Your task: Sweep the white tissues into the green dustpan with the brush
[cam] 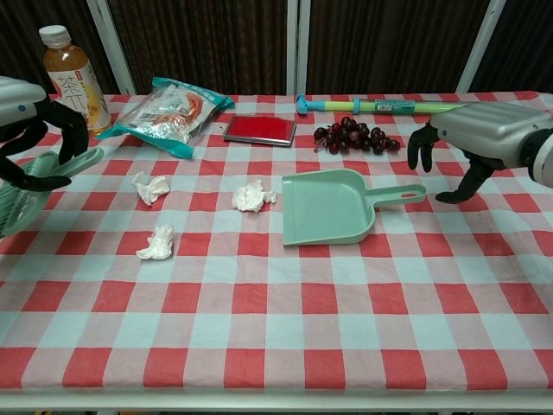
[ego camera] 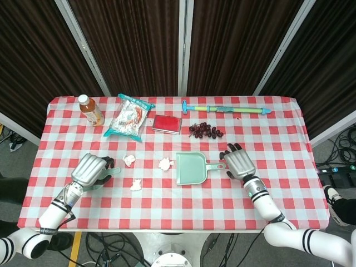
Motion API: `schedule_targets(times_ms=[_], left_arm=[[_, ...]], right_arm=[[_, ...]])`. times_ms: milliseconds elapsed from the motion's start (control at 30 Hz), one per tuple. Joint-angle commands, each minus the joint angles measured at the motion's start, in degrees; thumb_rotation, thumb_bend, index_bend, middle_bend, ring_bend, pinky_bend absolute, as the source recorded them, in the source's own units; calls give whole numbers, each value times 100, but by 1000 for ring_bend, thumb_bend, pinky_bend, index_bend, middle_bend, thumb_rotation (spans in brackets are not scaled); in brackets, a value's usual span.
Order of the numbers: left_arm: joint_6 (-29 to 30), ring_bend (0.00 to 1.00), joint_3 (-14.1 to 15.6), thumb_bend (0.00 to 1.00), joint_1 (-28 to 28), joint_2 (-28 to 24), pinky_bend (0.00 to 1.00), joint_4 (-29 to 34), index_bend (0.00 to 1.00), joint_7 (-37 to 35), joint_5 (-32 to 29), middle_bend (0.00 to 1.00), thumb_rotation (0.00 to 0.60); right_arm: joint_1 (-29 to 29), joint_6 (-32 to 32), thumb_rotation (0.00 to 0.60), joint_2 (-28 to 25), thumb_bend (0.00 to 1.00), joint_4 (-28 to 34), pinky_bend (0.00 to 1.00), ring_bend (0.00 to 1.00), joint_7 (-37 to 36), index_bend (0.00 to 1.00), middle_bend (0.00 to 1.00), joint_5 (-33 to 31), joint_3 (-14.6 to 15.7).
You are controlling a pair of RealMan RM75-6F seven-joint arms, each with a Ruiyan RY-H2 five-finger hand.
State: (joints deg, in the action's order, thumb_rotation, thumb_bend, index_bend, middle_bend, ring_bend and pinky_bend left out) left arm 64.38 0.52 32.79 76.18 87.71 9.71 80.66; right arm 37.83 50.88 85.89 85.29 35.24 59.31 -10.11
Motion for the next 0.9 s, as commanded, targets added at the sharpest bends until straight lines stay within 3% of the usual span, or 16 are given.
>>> schedule_targets(times_ms=[33,600,900], left_arm=[[-20,802,-14,440,-9,-2,893,14,517,24,10,573,600],[-183,801,-94,440,-57,-15,893,-10,517,32,39,572,600],[-462,801,-231,444,78,-24,893,-331,517,-363,19,573,600]], right_arm=[[163,-89,600,204,175,-181,167,123,183,376,395,-175,33],[575,72,600,715,222,-576,169,145,553,435,433,-528,189],[655,121,600,739,316,-623,171,216,448,584,508,-521,203]])
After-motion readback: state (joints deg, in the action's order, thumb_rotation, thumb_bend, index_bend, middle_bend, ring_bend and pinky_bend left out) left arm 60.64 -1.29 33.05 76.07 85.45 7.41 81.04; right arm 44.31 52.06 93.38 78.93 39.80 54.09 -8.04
